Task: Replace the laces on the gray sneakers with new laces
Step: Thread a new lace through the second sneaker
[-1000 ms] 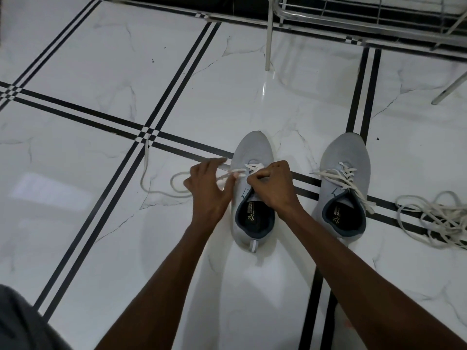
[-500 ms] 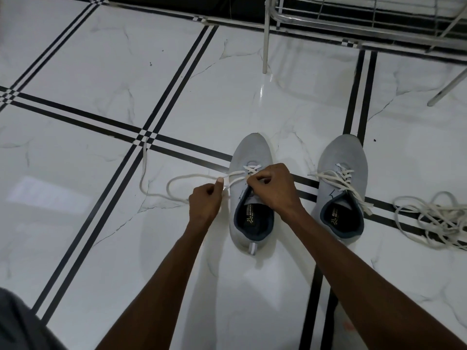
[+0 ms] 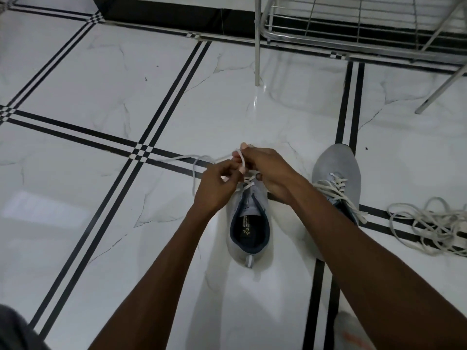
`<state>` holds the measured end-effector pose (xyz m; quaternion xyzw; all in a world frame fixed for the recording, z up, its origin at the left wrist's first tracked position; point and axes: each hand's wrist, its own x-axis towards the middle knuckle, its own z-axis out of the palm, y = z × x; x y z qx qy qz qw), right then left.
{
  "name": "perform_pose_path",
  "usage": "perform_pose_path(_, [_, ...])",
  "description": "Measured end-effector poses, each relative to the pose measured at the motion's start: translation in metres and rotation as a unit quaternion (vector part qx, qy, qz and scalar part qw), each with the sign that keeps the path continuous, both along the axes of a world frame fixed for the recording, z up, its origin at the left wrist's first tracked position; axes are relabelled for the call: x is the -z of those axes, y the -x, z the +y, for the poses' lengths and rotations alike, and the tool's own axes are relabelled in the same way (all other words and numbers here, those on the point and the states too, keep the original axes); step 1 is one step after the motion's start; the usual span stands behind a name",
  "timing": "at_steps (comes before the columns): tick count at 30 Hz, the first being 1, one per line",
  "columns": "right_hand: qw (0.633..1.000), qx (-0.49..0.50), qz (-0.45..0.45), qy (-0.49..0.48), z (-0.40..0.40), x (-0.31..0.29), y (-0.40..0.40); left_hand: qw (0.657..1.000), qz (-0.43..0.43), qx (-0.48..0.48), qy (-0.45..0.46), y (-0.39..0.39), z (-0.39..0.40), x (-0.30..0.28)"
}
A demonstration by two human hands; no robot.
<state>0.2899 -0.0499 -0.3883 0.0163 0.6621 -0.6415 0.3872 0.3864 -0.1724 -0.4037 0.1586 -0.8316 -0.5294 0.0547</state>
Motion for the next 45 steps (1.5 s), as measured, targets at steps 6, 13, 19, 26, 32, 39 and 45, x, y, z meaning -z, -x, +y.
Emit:
perform_pose_path(6, [0.944,0.180,-0.194,0.198,0.013,0.009,0.026,0.977,-0.064,-0.167,-0.119,-0.024,-0.013,0.021])
perform_pose_path(13, [0.933,0.250,-0.181,0.183,0.039,0.021,0.039,0.851,-0.202,-0.399,-0.275,-0.031,-0.028,0.041])
perform_pose_path(19, [0.982,0.183,-0.041,0.011,0.043,0.013,0.029,0.910,-0.128,-0.387,-0.074,-0.036,-0.019,0.037])
perform_pose_path(26, [0.992,0.027,0.121,-0.028,0.017,0.002,-0.012,0.985,-0.064,-0.096,-0.128,0.018,0.007,-0.016])
perform_pose_path(32, [0.967,-0.046,0.215,-0.132,0.013,0.014,-0.029,0.956,0.025,-0.149,-0.250,0.030,0.001,-0.021])
perform_pose_path(39, [0.936,-0.084,0.276,-0.204,0.032,0.015,-0.032,0.961,0.087,-0.219,-0.144,0.021,-0.022,-0.022])
perform_pose_path(45, [0.894,-0.141,0.334,-0.264,0.035,0.025,-0.052,0.973,0.112,-0.204,-0.012,0.008,-0.051,-0.032])
